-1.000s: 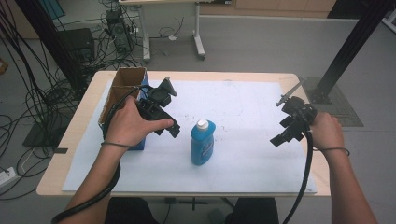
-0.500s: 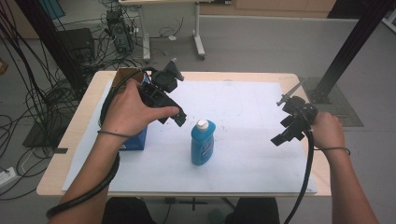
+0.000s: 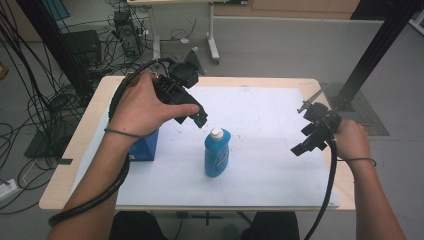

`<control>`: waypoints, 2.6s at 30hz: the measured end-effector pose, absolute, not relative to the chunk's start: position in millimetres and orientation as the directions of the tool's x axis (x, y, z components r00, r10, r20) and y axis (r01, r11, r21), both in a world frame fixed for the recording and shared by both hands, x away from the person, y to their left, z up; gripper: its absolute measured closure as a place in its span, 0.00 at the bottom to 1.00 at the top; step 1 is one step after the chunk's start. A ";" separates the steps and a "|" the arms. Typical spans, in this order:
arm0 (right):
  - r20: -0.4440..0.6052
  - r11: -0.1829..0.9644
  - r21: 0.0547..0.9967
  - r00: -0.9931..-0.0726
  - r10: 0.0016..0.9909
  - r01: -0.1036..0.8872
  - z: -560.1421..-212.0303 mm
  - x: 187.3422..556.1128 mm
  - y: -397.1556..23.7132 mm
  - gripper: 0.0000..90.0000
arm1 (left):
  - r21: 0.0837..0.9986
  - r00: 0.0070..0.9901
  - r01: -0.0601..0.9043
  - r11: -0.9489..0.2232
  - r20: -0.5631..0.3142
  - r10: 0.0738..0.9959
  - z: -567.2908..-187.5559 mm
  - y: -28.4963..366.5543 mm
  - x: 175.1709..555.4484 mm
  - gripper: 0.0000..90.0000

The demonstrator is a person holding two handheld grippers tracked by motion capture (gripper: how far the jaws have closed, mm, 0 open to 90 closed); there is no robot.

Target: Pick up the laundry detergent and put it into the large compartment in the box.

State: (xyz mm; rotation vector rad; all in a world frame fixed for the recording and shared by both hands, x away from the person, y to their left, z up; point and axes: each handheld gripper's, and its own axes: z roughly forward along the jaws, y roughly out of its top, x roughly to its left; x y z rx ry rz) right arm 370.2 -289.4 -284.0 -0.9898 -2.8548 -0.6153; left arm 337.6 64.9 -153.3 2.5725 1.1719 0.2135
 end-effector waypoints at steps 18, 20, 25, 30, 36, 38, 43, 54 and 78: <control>0.183 0.710 0.360 -0.792 0.583 0.606 -283.1 368.2 -290.4 0.04 | 0.354 0.688 0.678 -0.644 0.002 0.726 -149.2 35.7 334.2 0.11; 0.182 0.710 0.363 -0.793 0.582 0.604 -283.1 367.6 -291.2 0.04 | 0.350 0.690 0.678 -0.647 0.004 0.724 -150.9 32.6 334.7 0.11; 0.183 0.708 0.365 -0.792 0.583 0.605 -282.9 367.1 -292.0 0.04 | 0.338 0.699 0.672 -0.659 0.004 0.715 -156.1 24.9 336.0 0.11; 0.185 0.705 0.361 -0.788 0.588 0.611 -283.0 366.3 -293.1 0.04 | 0.332 0.706 0.668 -0.666 -0.001 0.708 -163.1 19.8 339.1 0.11; 0.184 0.709 0.359 -0.790 0.584 0.607 -284.7 366.7 -293.7 0.04 | 0.323 0.707 0.671 -0.667 -0.008 0.707 -172.3 16.7 341.9 0.11; 0.188 0.704 0.358 -0.786 0.589 0.613 -285.2 366.8 -293.1 0.04 | 0.320 0.703 0.677 -0.663 -0.012 0.711 -177.1 14.4 343.2 0.11; 0.189 0.711 0.356 -0.792 0.581 0.606 -286.4 368.0 -291.5 0.04 | 0.309 0.706 0.677 -0.669 -0.015 0.708 -186.4 10.6 346.2 0.11; 0.193 0.709 0.355 -0.789 0.583 0.610 -289.8 369.3 -291.8 0.04 | 0.292 0.704 0.685 -0.668 -0.029 0.709 -206.6 6.2 352.4 0.10; 0.198 0.711 0.353 -0.791 0.579 0.609 -293.1 369.7 -290.6 0.04 | 0.276 0.675 0.718 -0.639 -0.051 0.736 -244.0 3.6 361.2 0.10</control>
